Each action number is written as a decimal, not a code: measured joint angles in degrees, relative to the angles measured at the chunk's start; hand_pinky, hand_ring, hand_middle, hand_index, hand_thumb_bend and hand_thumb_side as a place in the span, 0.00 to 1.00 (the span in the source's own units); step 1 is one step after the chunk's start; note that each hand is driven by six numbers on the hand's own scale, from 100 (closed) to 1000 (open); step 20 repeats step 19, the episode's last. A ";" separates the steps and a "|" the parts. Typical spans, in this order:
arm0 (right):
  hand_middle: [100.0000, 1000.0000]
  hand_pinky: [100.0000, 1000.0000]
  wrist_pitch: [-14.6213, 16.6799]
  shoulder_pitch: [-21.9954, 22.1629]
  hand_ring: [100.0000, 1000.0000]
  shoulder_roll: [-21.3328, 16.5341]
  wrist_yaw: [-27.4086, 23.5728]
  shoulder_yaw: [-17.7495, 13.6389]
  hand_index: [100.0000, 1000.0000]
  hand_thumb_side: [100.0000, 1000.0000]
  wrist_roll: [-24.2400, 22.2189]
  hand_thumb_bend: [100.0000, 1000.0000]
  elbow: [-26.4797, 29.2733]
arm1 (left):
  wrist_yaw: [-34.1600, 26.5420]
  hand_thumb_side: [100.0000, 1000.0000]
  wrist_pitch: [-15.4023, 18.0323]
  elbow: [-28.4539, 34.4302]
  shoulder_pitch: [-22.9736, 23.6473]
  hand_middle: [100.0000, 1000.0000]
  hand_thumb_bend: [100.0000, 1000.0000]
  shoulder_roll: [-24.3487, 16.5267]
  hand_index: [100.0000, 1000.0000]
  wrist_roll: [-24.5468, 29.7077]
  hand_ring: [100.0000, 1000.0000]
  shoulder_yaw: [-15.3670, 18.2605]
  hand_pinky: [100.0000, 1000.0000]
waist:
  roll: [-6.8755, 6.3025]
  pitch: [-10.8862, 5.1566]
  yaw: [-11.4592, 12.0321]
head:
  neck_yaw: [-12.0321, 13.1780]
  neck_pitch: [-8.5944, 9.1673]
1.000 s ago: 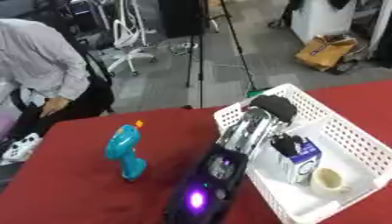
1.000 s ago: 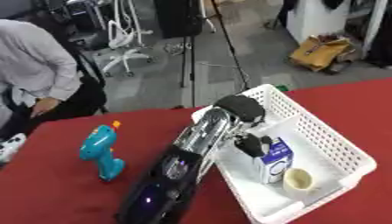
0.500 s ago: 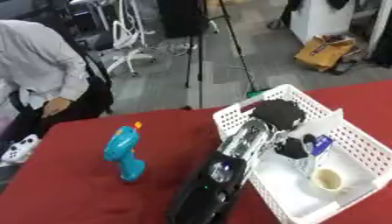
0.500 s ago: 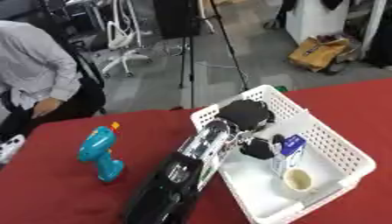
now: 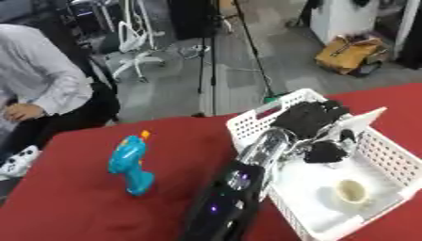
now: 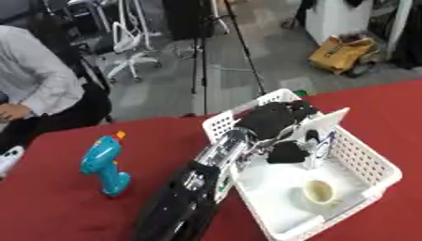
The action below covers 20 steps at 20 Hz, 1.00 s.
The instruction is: Pick up objects on the table and place them in the box.
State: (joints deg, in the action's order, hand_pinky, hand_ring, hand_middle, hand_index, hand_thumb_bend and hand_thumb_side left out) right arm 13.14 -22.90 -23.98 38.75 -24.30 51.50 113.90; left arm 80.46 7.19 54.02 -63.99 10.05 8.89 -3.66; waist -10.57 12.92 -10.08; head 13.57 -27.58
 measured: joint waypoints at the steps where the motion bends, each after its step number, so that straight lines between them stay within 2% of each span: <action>1: 0.51 0.69 0.01 -0.06 0.63 0.00 -0.02 0.01 0.55 0.40 0.00 0.00 0.00 | -0.16 0.90 0.22 0.01 0.00 1.00 0.00 -0.01 1.00 -0.58 0.96 0.00 0.95 | -0.03 0.00 -0.03 | 0.00 0.00; 3: 0.51 0.69 0.02 -0.07 0.63 0.00 -0.02 0.01 0.55 0.39 0.01 0.00 0.00 | -0.26 0.85 0.48 0.01 0.00 0.98 0.00 -0.01 1.00 -1.49 0.94 0.00 0.94 | -0.04 0.00 -0.01 | -0.05 0.00; 6: 0.51 0.69 0.02 0.05 0.63 0.00 -0.02 -0.01 0.55 0.40 0.01 0.00 0.00 | -0.37 0.87 0.60 0.22 0.13 0.99 0.00 -0.03 1.00 -1.36 0.96 0.00 0.97 | -0.03 -0.02 0.74 | -0.52 -0.05; 10: 0.51 0.69 -0.03 0.38 0.63 0.00 -0.02 -0.08 0.55 0.40 0.00 0.00 0.00 | -0.26 0.85 0.18 1.87 1.02 1.00 0.00 -0.09 1.00 4.47 0.99 0.00 1.00 | -0.03 -0.33 1.45 | -1.30 -0.14; 13: 0.51 0.69 -0.06 0.67 0.63 0.00 -0.02 -0.22 0.55 0.40 0.02 0.00 0.00 | -0.36 0.79 -0.17 4.24 1.06 0.99 0.00 -0.50 1.00 7.06 0.97 0.12 0.98 | 0.01 -0.38 1.63 | -1.58 -0.14; 15: 0.51 0.69 -0.06 0.68 0.63 0.00 -0.02 -0.33 0.55 0.40 0.02 0.00 0.00 | -0.80 0.76 -0.40 5.85 1.12 0.95 0.00 -0.74 0.98 7.27 0.93 0.36 0.96 | 0.17 -0.38 1.73 | -1.66 -0.14; 20: 0.51 0.69 -0.06 0.69 0.63 0.00 -0.02 -0.38 0.55 0.40 0.02 0.00 0.00 | -2.88 0.75 -0.64 9.31 1.54 0.89 0.00 -1.08 0.92 7.59 0.90 0.61 0.93 | 0.51 -0.38 1.99 | -2.01 -0.16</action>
